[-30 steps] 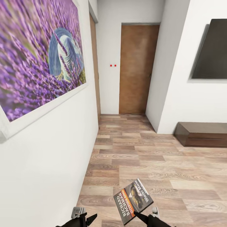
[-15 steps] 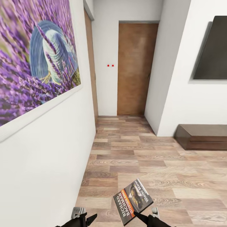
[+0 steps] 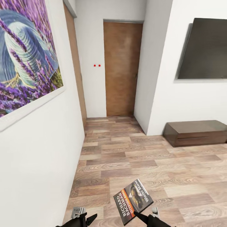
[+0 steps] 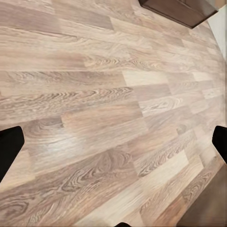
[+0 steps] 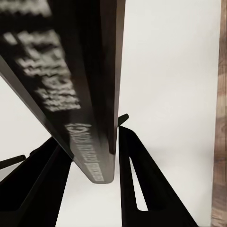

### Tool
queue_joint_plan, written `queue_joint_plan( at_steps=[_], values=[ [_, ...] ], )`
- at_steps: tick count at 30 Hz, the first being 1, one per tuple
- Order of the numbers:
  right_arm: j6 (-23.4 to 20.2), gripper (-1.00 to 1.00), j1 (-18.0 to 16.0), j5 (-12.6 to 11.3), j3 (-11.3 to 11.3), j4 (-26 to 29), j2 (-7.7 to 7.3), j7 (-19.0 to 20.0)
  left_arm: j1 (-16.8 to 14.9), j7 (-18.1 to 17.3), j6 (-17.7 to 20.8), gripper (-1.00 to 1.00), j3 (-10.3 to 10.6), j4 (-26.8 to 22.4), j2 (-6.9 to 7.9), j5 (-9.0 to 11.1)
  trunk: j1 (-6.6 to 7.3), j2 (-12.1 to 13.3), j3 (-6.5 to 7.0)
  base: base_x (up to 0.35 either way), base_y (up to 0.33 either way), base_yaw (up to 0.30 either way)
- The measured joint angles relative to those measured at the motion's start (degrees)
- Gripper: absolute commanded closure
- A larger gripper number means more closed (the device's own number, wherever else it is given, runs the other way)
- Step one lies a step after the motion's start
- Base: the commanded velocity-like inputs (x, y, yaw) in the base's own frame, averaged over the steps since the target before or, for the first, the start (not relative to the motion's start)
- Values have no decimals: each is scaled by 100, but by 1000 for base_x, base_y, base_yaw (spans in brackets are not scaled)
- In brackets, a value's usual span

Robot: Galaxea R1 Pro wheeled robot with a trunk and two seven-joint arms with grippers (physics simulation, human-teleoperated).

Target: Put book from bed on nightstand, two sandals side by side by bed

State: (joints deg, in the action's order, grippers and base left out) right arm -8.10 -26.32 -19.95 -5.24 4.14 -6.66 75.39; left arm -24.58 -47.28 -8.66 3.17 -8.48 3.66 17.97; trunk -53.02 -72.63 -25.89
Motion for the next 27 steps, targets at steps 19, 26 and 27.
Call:
queue_joint_plan(
  at_steps=[19,26,27],
  values=[
    [0,100,-1,0,3,-2,-1,-1,2,8,0,-100,0,-2,1,-8,3,-1,0,152,-42,-83],
    [0,100,-1,1,5,-2,0,-1,2,2,0,-100,0,-2,1,-8,3,-1,0,306,-92,0],
    [0,100,-1,1,7,-2,-2,-1,2,1,0,-100,0,-2,1,-8,3,-1,0,307,-92,0]
  ],
)
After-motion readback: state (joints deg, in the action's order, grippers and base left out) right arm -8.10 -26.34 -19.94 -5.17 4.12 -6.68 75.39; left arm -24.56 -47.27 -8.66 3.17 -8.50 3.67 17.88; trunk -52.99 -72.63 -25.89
